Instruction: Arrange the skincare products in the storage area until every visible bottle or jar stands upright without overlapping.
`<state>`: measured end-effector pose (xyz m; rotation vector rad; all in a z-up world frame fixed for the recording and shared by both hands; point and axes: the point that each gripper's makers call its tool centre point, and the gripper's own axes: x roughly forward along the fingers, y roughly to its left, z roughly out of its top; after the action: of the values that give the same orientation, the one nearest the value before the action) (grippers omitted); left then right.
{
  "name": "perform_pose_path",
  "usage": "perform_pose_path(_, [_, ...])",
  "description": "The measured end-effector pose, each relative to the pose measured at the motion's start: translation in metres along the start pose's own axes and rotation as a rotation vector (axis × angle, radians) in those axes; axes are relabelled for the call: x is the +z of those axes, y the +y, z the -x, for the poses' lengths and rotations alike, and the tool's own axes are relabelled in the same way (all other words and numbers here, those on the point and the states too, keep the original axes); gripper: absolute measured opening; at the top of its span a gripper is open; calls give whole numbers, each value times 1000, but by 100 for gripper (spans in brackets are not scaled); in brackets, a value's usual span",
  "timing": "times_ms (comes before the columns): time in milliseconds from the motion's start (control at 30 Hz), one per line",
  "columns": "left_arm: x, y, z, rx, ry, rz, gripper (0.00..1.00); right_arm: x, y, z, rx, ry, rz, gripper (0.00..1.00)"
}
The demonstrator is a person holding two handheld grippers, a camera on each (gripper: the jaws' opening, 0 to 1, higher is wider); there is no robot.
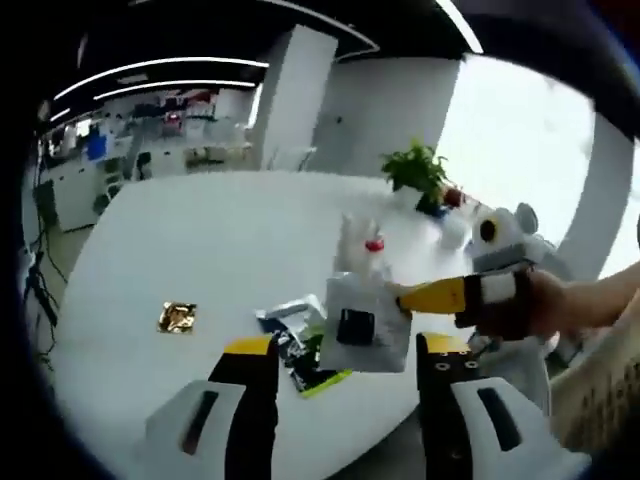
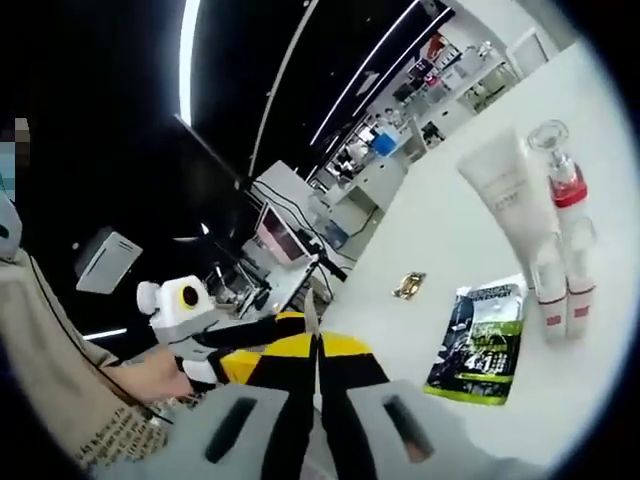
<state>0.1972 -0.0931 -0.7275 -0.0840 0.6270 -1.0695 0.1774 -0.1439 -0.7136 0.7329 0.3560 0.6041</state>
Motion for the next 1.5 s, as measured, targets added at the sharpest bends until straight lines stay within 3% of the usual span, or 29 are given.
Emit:
perform_pose_path(100, [-3,2,2,-39,5,34,50,1,3,0,10,-5,-2,1])
perform_pose_path(267, [-4,-6,6,-134,-26,177,35,0,6,-1,24,-2,-13,1])
perform_pose_path(500, [-9,-4,9,-155,-30,201,10,-2,5,-3,19,9,-14,1])
perform_pose_path(633, [-8,-3,11,-157,-32,208,1,-3,2,-6,1,22,5,1])
perform_pose_path(900, [-15,4,13,-139,5,266,0,-12,-11,-20,-104,110,138,1])
perform_pose_path(1200, [-43,25,11,-36,69,474,0,-32,-24,-40,-201,208,243,1])
perform_pose_path(1367, [-62,37,9,22,85,622,0,-45,-34,-48,-262,239,252,1])
perform_pose_path(1500, [-72,43,8,64,102,614,0,-57,-42,-56,-290,286,347,1])
